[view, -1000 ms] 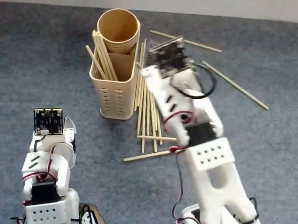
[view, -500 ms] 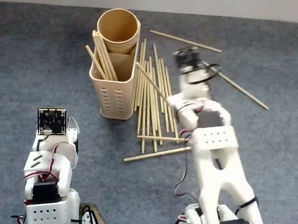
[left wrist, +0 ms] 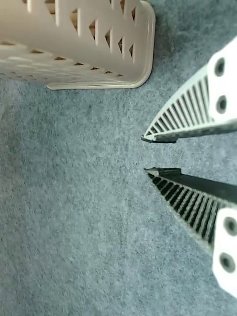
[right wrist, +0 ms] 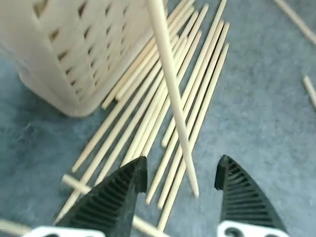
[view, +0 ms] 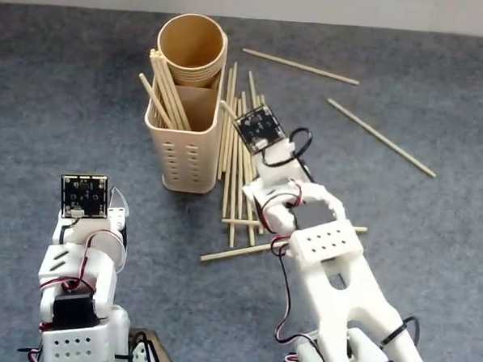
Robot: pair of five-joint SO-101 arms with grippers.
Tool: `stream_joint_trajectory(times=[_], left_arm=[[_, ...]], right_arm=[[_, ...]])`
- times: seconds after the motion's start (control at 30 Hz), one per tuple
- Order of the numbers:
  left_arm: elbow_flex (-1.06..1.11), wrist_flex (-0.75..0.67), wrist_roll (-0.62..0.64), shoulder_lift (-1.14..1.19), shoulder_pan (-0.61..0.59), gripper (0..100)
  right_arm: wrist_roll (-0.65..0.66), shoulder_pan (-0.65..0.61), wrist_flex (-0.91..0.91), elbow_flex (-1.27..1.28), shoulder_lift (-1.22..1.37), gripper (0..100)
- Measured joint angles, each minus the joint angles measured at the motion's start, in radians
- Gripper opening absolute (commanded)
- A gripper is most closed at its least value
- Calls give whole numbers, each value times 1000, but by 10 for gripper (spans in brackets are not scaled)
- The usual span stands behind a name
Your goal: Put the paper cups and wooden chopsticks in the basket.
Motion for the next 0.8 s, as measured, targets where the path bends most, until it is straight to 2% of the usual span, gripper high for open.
stream_joint_trajectory(times=[0.13,0.2,0.3,0.43,0.57,0.63,0.8], left_arm=[[0,0,0,0,0,112],[0,0,0,0,0,112],[0,0,0,0,0,112],[0,0,0,0,0,112],[0,0,0,0,0,113],[0,0,0,0,0,113],[0,0,0,0,0,114]], right_arm=[[0,0,-192,77,0,118],[20,0,-219,91,3,79],[107,0,-222,91,60,86],[138,26,-215,63,210,87],[137,120,-95,-66,324,35],[89,181,-8,-146,330,6],[25,250,212,-324,336,8]])
